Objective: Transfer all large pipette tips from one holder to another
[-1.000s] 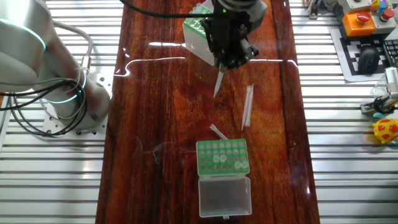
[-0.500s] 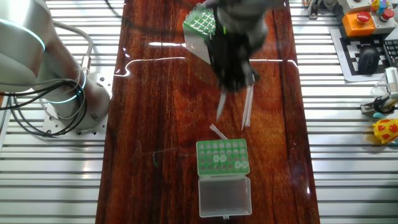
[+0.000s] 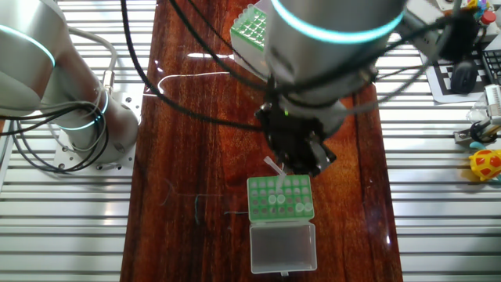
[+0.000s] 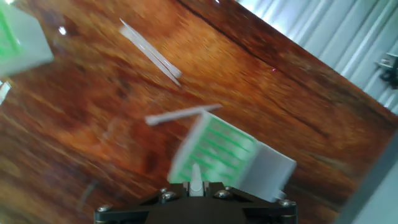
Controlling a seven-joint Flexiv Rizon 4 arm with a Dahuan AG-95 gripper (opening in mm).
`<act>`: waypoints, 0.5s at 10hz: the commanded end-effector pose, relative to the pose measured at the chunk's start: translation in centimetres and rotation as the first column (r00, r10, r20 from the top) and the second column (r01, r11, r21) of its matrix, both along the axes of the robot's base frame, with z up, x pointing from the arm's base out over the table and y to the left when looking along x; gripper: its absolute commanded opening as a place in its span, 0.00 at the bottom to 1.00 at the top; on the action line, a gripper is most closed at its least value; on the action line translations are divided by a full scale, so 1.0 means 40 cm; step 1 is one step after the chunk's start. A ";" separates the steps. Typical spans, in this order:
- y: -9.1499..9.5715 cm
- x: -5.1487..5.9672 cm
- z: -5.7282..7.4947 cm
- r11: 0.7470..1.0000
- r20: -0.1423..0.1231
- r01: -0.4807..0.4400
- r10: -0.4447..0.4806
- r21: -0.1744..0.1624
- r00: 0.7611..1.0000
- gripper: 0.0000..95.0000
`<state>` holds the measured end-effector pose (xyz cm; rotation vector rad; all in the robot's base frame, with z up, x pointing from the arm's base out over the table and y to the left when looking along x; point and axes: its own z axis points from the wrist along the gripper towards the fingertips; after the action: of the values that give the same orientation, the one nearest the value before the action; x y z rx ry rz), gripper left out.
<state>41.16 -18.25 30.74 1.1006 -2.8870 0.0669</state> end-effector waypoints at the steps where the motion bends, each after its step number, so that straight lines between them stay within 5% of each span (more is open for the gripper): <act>1: -0.010 0.004 0.001 0.998 0.002 0.058 -0.058 0.008 0.998 0.00; 5: 0.005 0.036 0.017 1.000 -0.003 0.028 -0.028 -0.004 1.000 0.00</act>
<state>42.54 -18.07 31.40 1.0953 -2.8968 0.0050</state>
